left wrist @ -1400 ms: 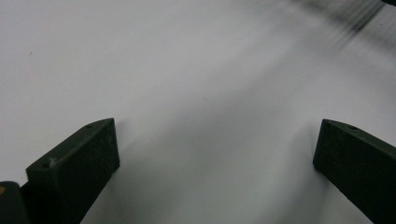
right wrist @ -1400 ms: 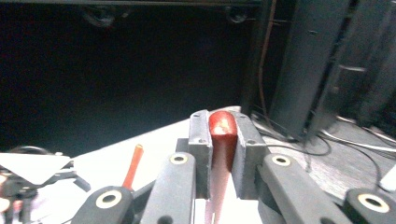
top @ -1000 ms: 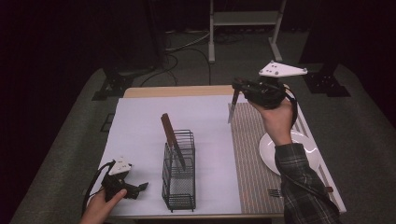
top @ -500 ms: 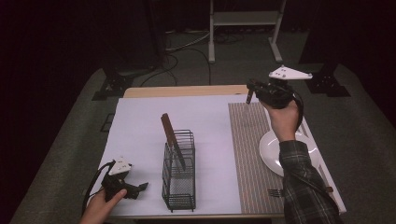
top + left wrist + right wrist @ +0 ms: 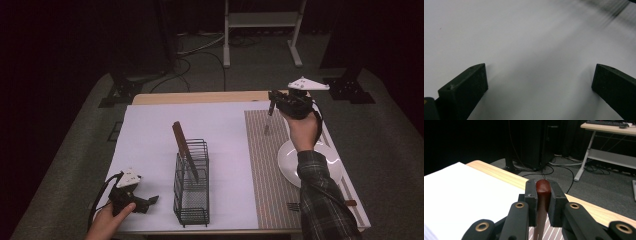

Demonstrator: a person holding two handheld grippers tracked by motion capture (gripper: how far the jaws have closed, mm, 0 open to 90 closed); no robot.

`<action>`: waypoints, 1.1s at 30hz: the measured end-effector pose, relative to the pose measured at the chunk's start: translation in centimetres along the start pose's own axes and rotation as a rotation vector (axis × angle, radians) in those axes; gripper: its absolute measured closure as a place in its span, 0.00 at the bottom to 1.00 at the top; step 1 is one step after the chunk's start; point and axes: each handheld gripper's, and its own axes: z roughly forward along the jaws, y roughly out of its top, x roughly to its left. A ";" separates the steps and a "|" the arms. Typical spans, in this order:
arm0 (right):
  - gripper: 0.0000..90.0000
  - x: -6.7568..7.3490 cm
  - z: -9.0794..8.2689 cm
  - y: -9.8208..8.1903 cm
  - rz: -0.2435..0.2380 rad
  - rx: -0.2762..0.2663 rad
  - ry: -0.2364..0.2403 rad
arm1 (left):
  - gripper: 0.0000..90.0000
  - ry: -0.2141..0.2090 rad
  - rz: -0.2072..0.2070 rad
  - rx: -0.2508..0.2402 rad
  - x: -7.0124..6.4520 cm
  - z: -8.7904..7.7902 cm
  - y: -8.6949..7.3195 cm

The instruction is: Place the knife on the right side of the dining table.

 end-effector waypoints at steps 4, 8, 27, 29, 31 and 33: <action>0.88 -0.4 0.3 -0.5 0.016 0.008 -0.004 | 0.00 -0.001 -0.002 0.000 0.0 0.0 0.0; 0.88 -0.6 0.5 -0.8 0.028 0.006 -0.009 | 0.00 -0.001 -0.002 0.000 0.0 0.0 0.0; 0.83 -2.9 -1.0 -1.7 0.052 0.021 -0.105 | 0.00 -0.001 -0.002 0.000 0.0 0.0 0.0; 0.81 -3.5 -1.3 -2.0 0.062 0.022 -0.124 | 0.00 -0.001 -0.002 0.000 0.0 0.0 0.0; 0.81 -3.9 -1.5 -2.2 0.075 0.027 -0.134 | 0.00 -0.001 -0.002 0.001 0.0 0.0 0.0; 0.80 -4.4 -1.7 -2.5 0.087 0.030 -0.145 | 0.00 -0.001 -0.002 0.000 0.0 0.0 0.0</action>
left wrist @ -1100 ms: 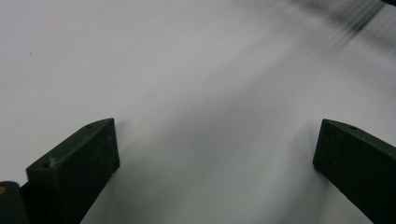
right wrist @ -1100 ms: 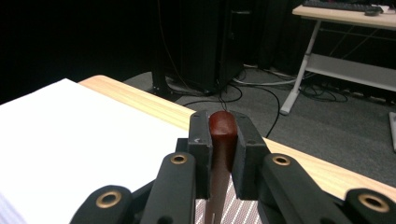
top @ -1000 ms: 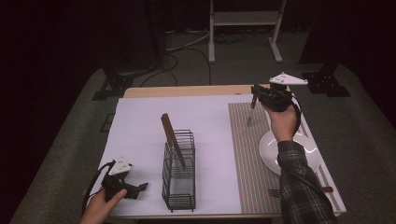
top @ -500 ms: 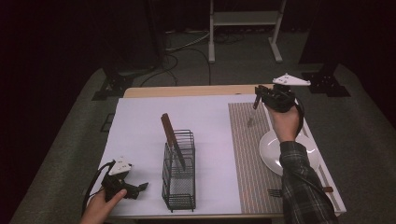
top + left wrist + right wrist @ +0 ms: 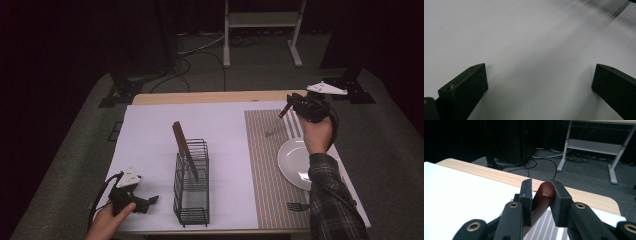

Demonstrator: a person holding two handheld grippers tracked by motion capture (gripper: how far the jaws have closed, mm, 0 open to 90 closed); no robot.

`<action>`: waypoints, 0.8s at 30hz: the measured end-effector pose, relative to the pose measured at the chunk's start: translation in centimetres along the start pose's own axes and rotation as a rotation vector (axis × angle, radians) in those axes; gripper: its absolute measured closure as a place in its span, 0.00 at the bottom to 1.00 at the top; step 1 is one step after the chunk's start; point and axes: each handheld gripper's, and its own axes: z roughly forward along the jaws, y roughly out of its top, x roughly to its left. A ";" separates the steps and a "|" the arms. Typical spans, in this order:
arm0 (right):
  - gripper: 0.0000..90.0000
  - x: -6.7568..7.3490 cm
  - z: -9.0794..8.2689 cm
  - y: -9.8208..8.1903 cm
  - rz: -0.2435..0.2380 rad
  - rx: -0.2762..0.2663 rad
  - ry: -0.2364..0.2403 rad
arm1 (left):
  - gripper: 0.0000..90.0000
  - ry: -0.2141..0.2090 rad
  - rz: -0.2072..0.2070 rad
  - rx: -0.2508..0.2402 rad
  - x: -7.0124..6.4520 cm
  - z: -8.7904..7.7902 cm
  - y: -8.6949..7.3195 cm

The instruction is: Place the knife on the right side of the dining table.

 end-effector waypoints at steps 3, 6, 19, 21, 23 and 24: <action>0.79 -0.5 -0.2 -0.3 0.018 0.003 -0.011 | 0.00 0.000 0.001 0.000 0.0 0.0 0.0; 0.78 -0.9 -0.2 -0.6 0.036 0.003 -0.023 | 0.00 0.001 0.002 0.000 0.0 0.0 0.0; 0.73 -2.2 -0.5 -1.8 0.063 0.025 -0.071 | 0.00 0.000 0.000 0.001 0.0 0.0 0.0; 0.71 -2.5 -0.5 -2.0 0.068 0.032 -0.080 | 0.00 0.000 0.000 0.001 0.0 0.0 0.0; 0.70 -2.8 -0.6 -2.3 0.075 0.039 -0.088 | 0.00 0.000 0.000 0.000 0.0 0.0 0.0; 0.69 -3.0 -0.6 -2.5 0.080 0.045 -0.092 | 0.00 0.000 0.000 0.001 0.0 0.0 0.0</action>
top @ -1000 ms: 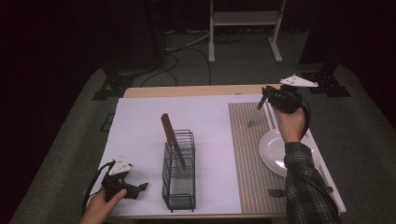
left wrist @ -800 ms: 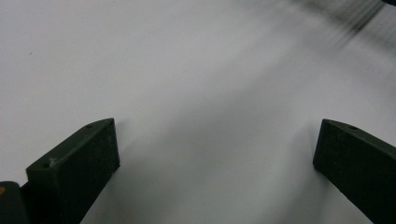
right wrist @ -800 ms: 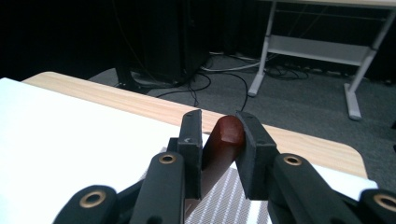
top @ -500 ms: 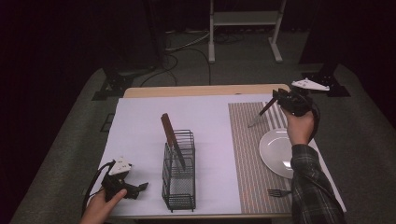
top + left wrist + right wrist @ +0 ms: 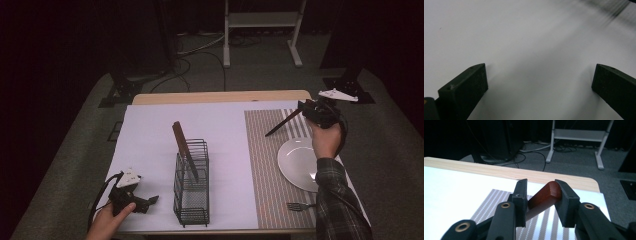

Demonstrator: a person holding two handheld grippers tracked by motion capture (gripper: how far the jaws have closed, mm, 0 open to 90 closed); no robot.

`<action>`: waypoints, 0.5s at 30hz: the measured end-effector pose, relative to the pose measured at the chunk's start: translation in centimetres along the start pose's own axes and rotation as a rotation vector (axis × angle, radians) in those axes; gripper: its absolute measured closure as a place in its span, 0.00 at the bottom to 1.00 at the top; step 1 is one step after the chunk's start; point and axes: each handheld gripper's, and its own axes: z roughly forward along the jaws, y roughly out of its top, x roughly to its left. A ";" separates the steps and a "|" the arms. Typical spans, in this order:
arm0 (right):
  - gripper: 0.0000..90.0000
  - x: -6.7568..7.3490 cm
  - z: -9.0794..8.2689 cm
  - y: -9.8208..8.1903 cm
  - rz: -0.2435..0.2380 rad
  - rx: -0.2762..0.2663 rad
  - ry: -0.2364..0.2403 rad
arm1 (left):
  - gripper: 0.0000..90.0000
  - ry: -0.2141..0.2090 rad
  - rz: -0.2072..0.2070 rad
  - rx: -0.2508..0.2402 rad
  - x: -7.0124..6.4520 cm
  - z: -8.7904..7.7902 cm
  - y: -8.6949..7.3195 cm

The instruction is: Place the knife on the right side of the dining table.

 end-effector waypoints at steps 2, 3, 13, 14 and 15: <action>0.68 -0.4 0.0 -0.3 0.013 0.006 -0.005 | 0.00 0.000 0.000 0.000 0.0 0.0 0.0; 0.68 -0.5 0.0 -0.4 0.020 0.008 -0.007 | 0.00 0.000 0.001 0.000 0.0 0.0 0.0; 0.63 -1.7 0.3 -1.4 0.052 0.036 -0.033 | 0.00 0.000 0.000 0.000 0.0 0.0 0.0; 0.62 -1.8 0.3 -1.5 0.058 0.038 -0.035 | 0.00 0.000 0.001 0.000 0.0 0.0 0.0; 0.62 -1.9 0.3 -1.6 0.061 0.040 -0.037 | 0.00 0.000 0.000 0.000 0.0 0.0 0.0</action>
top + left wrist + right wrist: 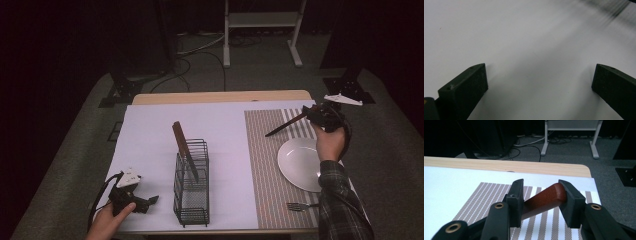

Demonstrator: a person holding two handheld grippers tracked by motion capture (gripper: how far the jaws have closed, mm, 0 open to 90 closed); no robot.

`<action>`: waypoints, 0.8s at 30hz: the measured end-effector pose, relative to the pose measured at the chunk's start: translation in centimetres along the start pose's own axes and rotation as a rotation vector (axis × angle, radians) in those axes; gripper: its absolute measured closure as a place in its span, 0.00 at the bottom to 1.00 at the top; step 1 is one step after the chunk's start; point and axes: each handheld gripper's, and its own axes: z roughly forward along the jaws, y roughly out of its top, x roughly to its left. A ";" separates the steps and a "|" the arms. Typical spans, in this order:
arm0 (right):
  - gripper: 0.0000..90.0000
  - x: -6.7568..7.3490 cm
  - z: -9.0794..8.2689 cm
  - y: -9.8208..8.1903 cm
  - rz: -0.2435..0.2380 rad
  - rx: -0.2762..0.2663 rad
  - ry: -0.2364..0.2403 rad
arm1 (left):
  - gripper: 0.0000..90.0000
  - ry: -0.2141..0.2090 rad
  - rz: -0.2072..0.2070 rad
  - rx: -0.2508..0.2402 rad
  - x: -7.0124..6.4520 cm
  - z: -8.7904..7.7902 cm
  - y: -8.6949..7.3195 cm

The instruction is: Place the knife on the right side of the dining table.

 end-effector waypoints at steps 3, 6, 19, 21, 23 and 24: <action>0.61 -0.4 0.1 -0.3 0.009 0.007 -0.008 | 0.00 0.000 0.000 0.000 0.0 0.0 0.0; 0.60 -0.7 0.2 -0.6 0.013 0.013 -0.015 | 0.00 0.000 0.001 0.000 0.0 0.0 0.0; 0.54 -1.9 0.7 -1.8 0.053 0.048 -0.029 | 0.00 0.000 0.001 0.000 0.0 0.0 0.0; 0.52 -2.0 0.9 -2.0 0.059 0.059 -0.030 | 0.00 0.000 0.001 0.000 0.0 0.0 0.0; 0.51 -2.2 1.0 -2.2 0.067 0.067 -0.030 | 0.00 0.000 0.001 0.001 0.0 0.0 0.0; 0.51 -2.3 1.0 -2.3 0.071 0.069 -0.031 | 0.00 0.000 0.001 0.001 0.0 0.0 0.0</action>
